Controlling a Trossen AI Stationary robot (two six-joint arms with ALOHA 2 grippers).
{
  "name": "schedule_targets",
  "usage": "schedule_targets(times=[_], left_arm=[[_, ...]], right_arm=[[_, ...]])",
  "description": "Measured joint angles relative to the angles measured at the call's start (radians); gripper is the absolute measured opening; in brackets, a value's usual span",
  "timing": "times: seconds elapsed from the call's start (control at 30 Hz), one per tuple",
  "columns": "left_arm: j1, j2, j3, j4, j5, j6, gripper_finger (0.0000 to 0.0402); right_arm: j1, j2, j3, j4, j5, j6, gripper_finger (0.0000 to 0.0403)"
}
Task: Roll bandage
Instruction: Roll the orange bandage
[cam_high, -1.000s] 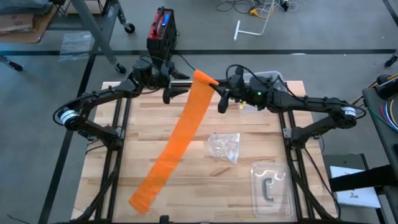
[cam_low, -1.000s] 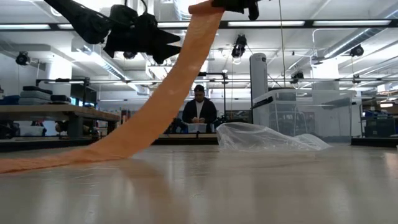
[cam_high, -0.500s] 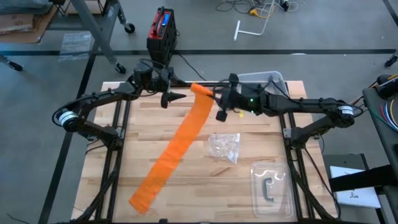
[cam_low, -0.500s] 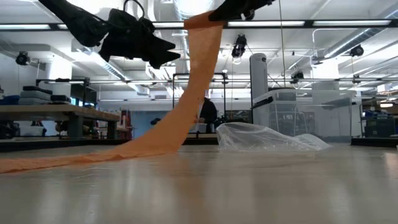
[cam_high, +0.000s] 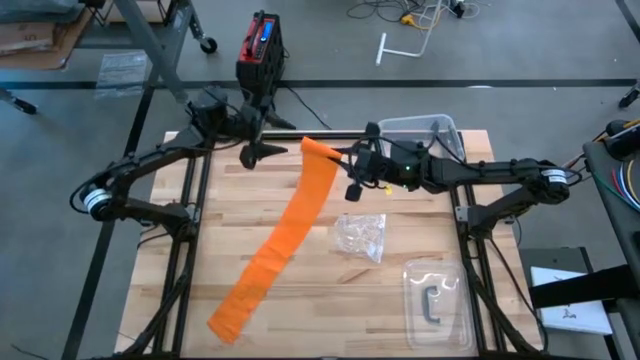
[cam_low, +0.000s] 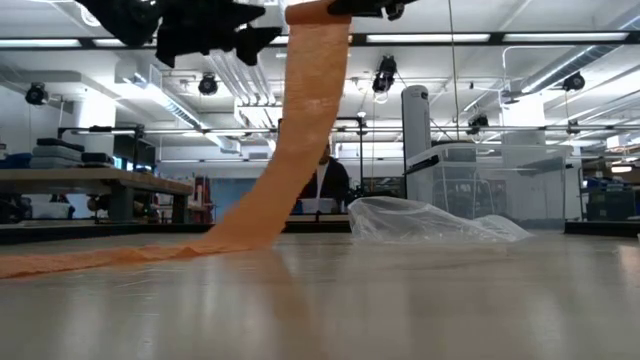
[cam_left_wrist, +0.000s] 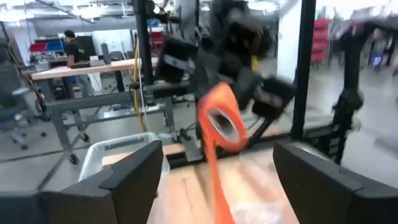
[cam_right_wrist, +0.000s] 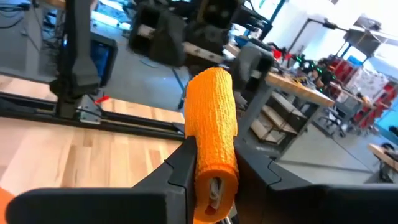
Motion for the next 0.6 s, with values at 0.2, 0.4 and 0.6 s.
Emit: schedule_targets(times=[0.2,0.4,0.6], left_arm=[[-0.076,0.042,0.041,0.003,0.01,-0.042,0.0323],[-0.106,0.029,0.041,0.002,0.018,-0.035,0.0324],[-0.147,0.054,0.04,0.019,-0.118,-0.008,0.0294]], right_arm=[[0.006,0.0,-0.001,-0.001,0.002,-0.008,0.0072],[0.008,-0.001,-0.002,-0.009,0.002,-0.015,0.0084],[0.006,-0.001,-0.002,-0.004,-0.018,-0.016,0.0077]])
